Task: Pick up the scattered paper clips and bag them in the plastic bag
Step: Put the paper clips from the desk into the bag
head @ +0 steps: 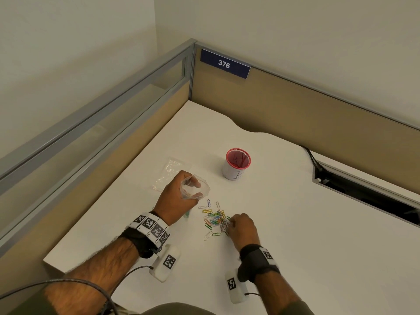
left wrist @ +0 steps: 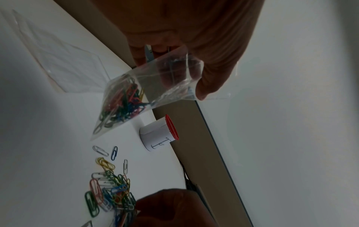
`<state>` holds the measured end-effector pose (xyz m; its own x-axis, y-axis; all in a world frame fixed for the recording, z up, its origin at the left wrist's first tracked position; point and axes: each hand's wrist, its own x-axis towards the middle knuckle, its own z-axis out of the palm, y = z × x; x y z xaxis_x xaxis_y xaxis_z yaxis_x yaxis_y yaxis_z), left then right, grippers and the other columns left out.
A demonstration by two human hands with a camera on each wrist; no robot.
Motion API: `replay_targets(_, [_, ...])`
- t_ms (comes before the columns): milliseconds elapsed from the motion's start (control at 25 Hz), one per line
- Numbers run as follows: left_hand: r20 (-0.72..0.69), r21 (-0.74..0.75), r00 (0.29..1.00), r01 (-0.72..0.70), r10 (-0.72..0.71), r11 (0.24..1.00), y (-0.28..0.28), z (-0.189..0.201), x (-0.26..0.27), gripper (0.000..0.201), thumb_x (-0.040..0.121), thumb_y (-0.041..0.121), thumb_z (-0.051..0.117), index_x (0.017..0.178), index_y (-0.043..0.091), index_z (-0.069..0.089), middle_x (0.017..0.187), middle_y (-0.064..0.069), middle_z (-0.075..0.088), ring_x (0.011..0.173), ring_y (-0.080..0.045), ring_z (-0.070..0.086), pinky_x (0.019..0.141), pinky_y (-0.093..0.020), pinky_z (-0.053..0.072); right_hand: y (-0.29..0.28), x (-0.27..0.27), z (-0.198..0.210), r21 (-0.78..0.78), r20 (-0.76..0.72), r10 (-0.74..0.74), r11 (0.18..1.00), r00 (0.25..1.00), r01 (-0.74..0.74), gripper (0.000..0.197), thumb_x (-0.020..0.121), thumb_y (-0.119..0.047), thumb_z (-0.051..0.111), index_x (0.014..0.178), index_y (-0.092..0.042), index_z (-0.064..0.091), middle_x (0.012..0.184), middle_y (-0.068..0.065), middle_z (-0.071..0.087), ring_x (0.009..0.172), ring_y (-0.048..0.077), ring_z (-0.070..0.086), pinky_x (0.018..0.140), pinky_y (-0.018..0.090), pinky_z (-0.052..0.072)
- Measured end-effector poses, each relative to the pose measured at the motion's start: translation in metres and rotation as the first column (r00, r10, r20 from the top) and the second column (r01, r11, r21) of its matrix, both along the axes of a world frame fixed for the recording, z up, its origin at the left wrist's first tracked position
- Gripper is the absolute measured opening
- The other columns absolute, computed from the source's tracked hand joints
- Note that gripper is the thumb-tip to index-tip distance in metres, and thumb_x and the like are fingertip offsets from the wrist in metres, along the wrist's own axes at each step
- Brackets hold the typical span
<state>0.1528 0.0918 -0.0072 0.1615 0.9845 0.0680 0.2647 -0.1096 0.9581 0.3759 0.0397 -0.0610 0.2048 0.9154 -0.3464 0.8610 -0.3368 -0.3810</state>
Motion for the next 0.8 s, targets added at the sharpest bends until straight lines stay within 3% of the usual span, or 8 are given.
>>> replay_targets(120, [0.002, 0.007, 1.000, -0.004, 0.004, 1.000, 0.000, 0.002, -0.004, 0.038, 0.077, 0.004, 0.079, 0.104, 0.019, 0.057, 0.102, 0.008, 0.069, 0.108, -0.008, 0.062, 0.091, -0.006, 0.042, 0.013, -0.013, 0.007, 0.050, -0.019, 0.061, 0.997, 0.998, -0.060, 0.025, 0.091, -0.025, 0.059, 0.111, -0.012, 0.064, 0.115, 0.009, 0.061, 0.102, 0.026, 0.060, 0.087, 0.032, 0.049])
replay_targets(280, [-0.006, 0.009, 1.000, -0.013, 0.013, 1.000, 0.000, 0.004, -0.009, 0.036, 0.078, 0.004, 0.079, 0.103, 0.019, 0.058, 0.102, 0.009, 0.068, 0.108, -0.007, 0.061, 0.089, -0.005, 0.042, 0.024, -0.024, 0.008, -0.006, -0.029, 0.264, 0.964, 0.964, -0.265, 0.062, 0.078, -0.041, 0.071, 0.133, -0.024, 0.050, 0.128, 0.001, 0.048, 0.119, 0.023, 0.044, 0.099, 0.036, 0.044])
replay_targets(360, [-0.008, 0.008, 1.000, -0.018, 0.018, 1.000, 0.000, 0.005, -0.012, 0.036, 0.078, 0.005, 0.079, 0.103, 0.019, 0.058, 0.103, 0.009, 0.068, 0.108, -0.006, 0.061, 0.090, -0.006, 0.043, 0.023, -0.030, 0.004, -0.016, 0.036, 0.382, 0.924, 0.924, -0.381, 0.054, 0.080, -0.038, 0.069, 0.130, -0.026, 0.052, 0.129, 0.001, 0.047, 0.119, 0.025, 0.043, 0.098, 0.036, 0.043])
replay_targets(440, [-0.006, 0.011, 1.000, -0.028, 0.028, 1.000, 0.000, 0.005, -0.014, 0.036, 0.078, 0.005, 0.079, 0.103, 0.019, 0.058, 0.104, 0.009, 0.068, 0.108, -0.006, 0.061, 0.091, -0.007, 0.043, 0.020, -0.031, 0.001, 0.038, 0.108, 0.437, 0.896, 0.893, -0.443, 0.032, 0.088, -0.029, 0.061, 0.120, -0.023, 0.060, 0.120, 0.002, 0.052, 0.112, 0.026, 0.049, 0.090, 0.033, 0.045])
replay_targets(560, [0.003, 0.008, 1.000, -0.030, 0.030, 1.000, 0.000, 0.005, -0.015, 0.036, 0.078, 0.004, 0.079, 0.103, 0.019, 0.058, 0.104, 0.008, 0.068, 0.107, -0.004, 0.061, 0.091, -0.007, 0.043, 0.017, -0.021, 0.004, 0.079, 0.113, 0.405, 0.907, 0.907, -0.414, 0.022, 0.093, -0.019, 0.052, 0.113, -0.019, 0.063, 0.112, 0.004, 0.056, 0.107, 0.025, 0.052, 0.085, 0.030, 0.045])
replay_targets(800, [-0.003, 0.000, 1.000, -0.026, 0.026, 1.000, -0.001, 0.000, -0.010, 0.037, 0.078, 0.005, 0.079, 0.104, 0.018, 0.057, 0.104, 0.009, 0.068, 0.109, -0.008, 0.061, 0.095, -0.015, 0.044, 0.013, -0.001, 0.013, -0.050, 0.081, 0.409, 0.913, 0.909, -0.406, 0.056, 0.082, -0.037, 0.068, 0.133, -0.024, 0.048, 0.124, 0.001, 0.050, 0.115, 0.022, 0.047, 0.092, 0.038, 0.050])
